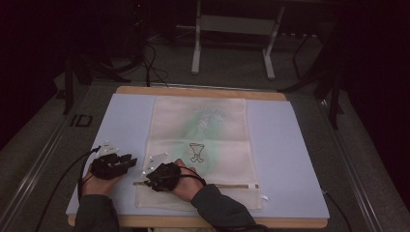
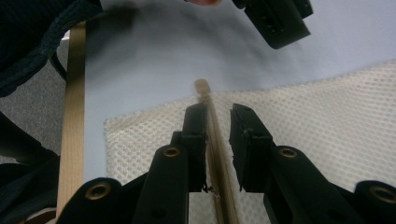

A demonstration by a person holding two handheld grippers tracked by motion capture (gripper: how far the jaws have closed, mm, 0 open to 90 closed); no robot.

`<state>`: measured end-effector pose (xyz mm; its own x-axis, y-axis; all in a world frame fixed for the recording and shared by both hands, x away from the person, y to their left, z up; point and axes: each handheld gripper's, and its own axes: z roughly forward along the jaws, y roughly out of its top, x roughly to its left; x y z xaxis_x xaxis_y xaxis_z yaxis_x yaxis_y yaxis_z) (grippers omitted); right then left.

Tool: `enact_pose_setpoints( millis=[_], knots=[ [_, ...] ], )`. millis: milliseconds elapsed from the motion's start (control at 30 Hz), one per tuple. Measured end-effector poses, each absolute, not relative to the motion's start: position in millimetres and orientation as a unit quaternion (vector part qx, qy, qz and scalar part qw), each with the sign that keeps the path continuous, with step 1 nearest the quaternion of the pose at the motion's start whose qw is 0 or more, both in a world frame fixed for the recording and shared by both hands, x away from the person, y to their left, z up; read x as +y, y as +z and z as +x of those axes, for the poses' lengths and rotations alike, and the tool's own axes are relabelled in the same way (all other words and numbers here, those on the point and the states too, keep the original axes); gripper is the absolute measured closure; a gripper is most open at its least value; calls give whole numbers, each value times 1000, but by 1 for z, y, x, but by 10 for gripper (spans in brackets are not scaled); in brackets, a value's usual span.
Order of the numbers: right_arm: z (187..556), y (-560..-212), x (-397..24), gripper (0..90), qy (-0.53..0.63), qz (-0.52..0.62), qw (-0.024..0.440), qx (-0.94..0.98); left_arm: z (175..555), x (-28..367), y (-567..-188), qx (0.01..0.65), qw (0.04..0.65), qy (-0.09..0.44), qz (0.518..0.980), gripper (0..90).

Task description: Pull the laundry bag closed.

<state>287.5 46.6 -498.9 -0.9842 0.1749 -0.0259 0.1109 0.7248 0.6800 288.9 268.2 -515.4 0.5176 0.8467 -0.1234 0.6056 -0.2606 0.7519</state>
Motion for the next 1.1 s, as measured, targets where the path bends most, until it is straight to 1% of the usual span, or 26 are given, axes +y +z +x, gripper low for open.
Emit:
enact_pose_setpoints(
  millis=[100, 700, 1100],
  knots=[
    [288, -501, 50, 782, 361, 75, 42, 928, 289, 268, -516, 466, 391, 154, 779, 654],
    [289, -508, 69, 797, 362, 73, 38, 929, 290, 268, -516, 465, 389, 151, 781, 651],
    [291, -517, 83, 772, 360, 80, 30, 929, 290, 268, -516, 466, 390, 152, 780, 650]
  ],
)
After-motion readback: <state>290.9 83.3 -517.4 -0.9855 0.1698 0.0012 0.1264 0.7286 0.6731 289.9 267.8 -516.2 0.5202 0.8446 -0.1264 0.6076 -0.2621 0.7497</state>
